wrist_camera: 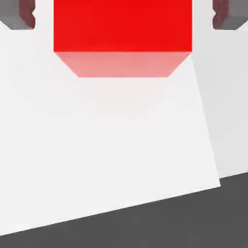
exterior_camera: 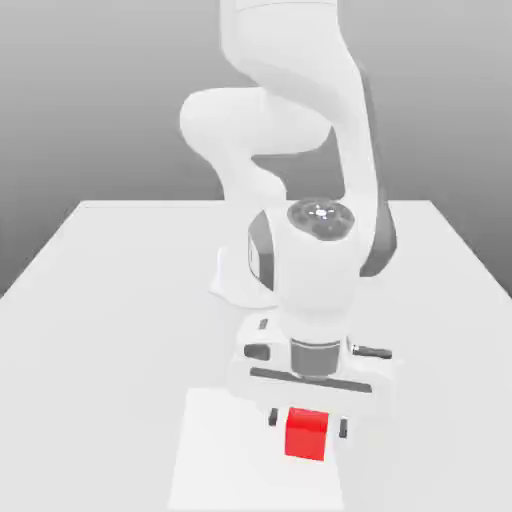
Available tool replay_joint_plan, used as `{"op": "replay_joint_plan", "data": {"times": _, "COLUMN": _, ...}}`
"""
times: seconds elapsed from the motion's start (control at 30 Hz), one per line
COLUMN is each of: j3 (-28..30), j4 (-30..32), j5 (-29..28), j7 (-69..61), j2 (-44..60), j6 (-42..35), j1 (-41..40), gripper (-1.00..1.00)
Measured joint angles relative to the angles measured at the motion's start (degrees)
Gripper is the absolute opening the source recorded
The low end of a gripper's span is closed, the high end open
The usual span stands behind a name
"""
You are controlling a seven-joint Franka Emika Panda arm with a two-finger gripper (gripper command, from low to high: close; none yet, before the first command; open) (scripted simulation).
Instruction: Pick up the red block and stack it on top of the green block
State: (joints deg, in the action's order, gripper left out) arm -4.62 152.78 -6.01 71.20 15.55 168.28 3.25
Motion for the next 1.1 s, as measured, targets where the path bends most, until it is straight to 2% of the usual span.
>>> {"op": "replay_joint_plan", "data": {"times": 0.13, "j3": 0.07, "j4": -0.04, "j5": -0.19, "j7": 0.16, "j2": 0.28, "j6": 0.26, "j1": 0.04, "gripper": -1.0}}
{"op": "replay_joint_plan", "data": {"times": 0.33, "j3": -2.16, "j4": 1.73, "j5": 4.48, "j7": -3.25, "j2": -10.73, "j6": -8.93, "j1": -0.92, "gripper": -1.0}}
{"op": "replay_joint_plan", "data": {"times": 0.5, "j3": -5.62, "j4": 7.46, "j5": 11.93, "j7": -5.92, "j2": -20.23, "j6": -12.4, "j1": 5.94, "gripper": -1.0}}
{"op": "replay_joint_plan", "data": {"times": 0.7, "j3": -9.54, "j4": 15.29, "j5": 15.89, "j7": -5.32, "j2": -30.63, "j6": -14.94, "j1": 12.64, "gripper": -1.0}}
{"op": "replay_joint_plan", "data": {"times": 0.8, "j3": -11.8, "j4": 17.24, "j5": 13.38, "j7": -2.84, "j2": -31.64, "j6": -14.61, "j1": 12.09, "gripper": -1.0}}
{"op": "replay_joint_plan", "data": {"times": 1.1, "j3": -16.45, "j4": 16.86, "j5": -2.05, "j7": 7.8, "j2": -23.83, "j6": -10.12, "j1": 3.12, "gripper": -1.0}}
